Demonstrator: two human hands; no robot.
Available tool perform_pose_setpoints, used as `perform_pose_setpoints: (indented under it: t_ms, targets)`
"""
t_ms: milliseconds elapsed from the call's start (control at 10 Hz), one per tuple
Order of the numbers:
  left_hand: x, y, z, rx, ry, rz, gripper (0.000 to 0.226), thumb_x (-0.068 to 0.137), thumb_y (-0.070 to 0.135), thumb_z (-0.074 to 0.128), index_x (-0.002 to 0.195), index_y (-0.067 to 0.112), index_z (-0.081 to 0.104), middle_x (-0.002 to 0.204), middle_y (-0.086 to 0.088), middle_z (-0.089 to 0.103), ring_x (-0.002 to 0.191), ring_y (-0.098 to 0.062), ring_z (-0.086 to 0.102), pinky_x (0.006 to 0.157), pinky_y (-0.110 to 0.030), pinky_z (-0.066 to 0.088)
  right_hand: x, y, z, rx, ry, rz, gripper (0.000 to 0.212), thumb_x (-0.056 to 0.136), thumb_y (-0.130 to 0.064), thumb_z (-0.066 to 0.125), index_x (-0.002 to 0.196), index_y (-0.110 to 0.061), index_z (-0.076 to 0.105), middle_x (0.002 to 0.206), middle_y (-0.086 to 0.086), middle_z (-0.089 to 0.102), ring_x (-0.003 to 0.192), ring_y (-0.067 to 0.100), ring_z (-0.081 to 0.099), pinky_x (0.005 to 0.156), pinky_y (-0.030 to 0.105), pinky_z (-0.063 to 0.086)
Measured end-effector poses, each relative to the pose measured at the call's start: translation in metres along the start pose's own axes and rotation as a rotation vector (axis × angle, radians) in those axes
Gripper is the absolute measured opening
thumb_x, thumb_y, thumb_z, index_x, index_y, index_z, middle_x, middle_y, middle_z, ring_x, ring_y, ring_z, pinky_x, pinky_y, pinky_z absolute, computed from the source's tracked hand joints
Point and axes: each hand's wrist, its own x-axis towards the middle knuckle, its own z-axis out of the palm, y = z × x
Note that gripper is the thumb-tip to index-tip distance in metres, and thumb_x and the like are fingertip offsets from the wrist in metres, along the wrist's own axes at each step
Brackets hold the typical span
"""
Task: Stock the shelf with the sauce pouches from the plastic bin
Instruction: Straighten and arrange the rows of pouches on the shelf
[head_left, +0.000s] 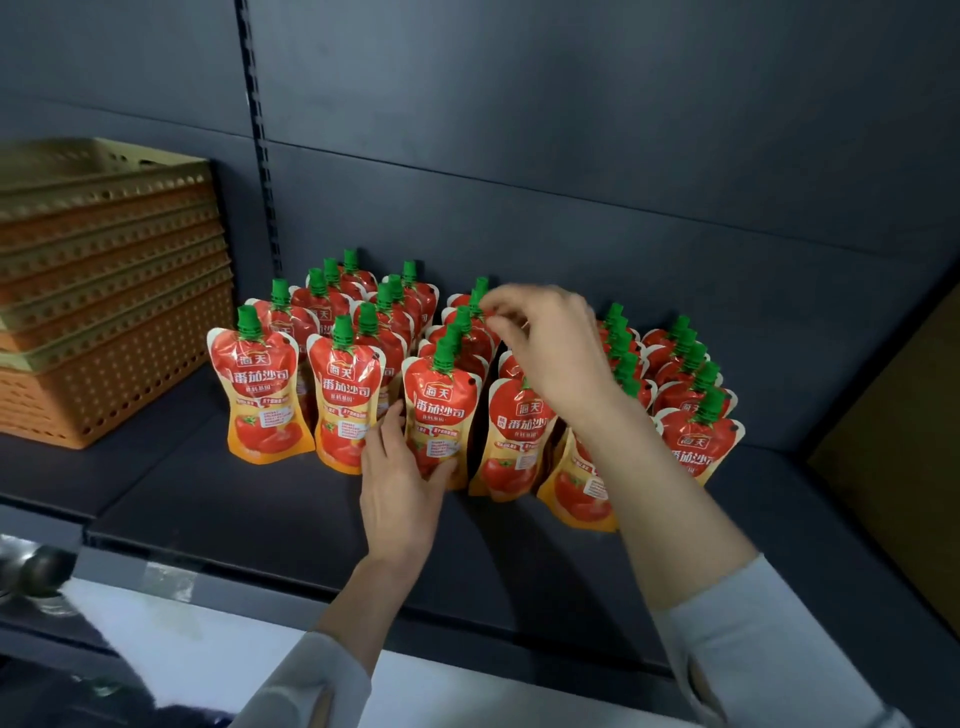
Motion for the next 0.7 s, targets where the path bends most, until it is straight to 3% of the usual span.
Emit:
perform_pose_setpoints:
  t_ms: [100,200,500,600,700]
  targets:
    - [0.001,0.000,-0.001,0.007,-0.033,0.004,0.083,0.072,0.029,0.083,0.140,0.017,0.035,0.132,-0.005,0.047,0.123,-0.025,0.050,0.087,-0.045,0.054,0.031,-0.005,0.009,-0.017,-0.347,0.046,0.027,0.091,-0.018,0.070,0.117,-0.022,0.073,0.108,0.002,0.073,0.101,0.017,0.066,0.097,0.038,0.052]
    - [0.003,-0.002,-0.001,0.014,-0.054,0.006,0.083,0.072,0.026,0.083,0.139,0.017,0.036,0.132,-0.004,0.046,0.122,-0.025,0.051,0.086,-0.044,0.055,0.041,-0.006,0.022,-0.028,-0.476,0.066,0.028,0.090,-0.019,0.071,0.117,-0.024,0.072,0.122,0.004,0.068,0.116,0.021,0.060,0.104,0.043,0.047]
    - [0.007,-0.007,-0.002,-0.022,-0.070,0.053,0.079,0.069,0.022,0.085,0.133,0.018,0.039,0.131,-0.001,0.047,0.121,-0.022,0.051,0.086,-0.040,0.055,0.048,-0.001,0.031,0.014,-0.488,0.101,0.026,0.091,-0.015,0.069,0.115,-0.024,0.072,0.133,0.007,0.062,0.123,0.023,0.057,0.105,0.040,0.047]
    - [0.009,-0.011,0.001,-0.009,-0.096,0.053,0.082,0.070,0.027,0.084,0.137,0.020,0.037,0.133,0.000,0.044,0.123,-0.022,0.050,0.088,-0.042,0.055,0.046,0.002,0.029,0.045,-0.496,0.132,0.035,0.092,-0.020,0.069,0.127,-0.025,0.066,0.128,0.005,0.065,0.121,0.021,0.058,0.106,0.043,0.047]
    - [0.006,-0.018,-0.004,-0.019,-0.099,0.051,0.087,0.070,0.035,0.083,0.141,0.020,0.035,0.133,0.000,0.044,0.121,-0.021,0.051,0.085,-0.043,0.056,0.042,0.006,0.010,0.097,-0.403,0.144,0.037,0.093,-0.021,0.068,0.130,-0.023,0.064,0.112,-0.002,0.072,0.107,0.014,0.064,0.105,0.038,0.048]
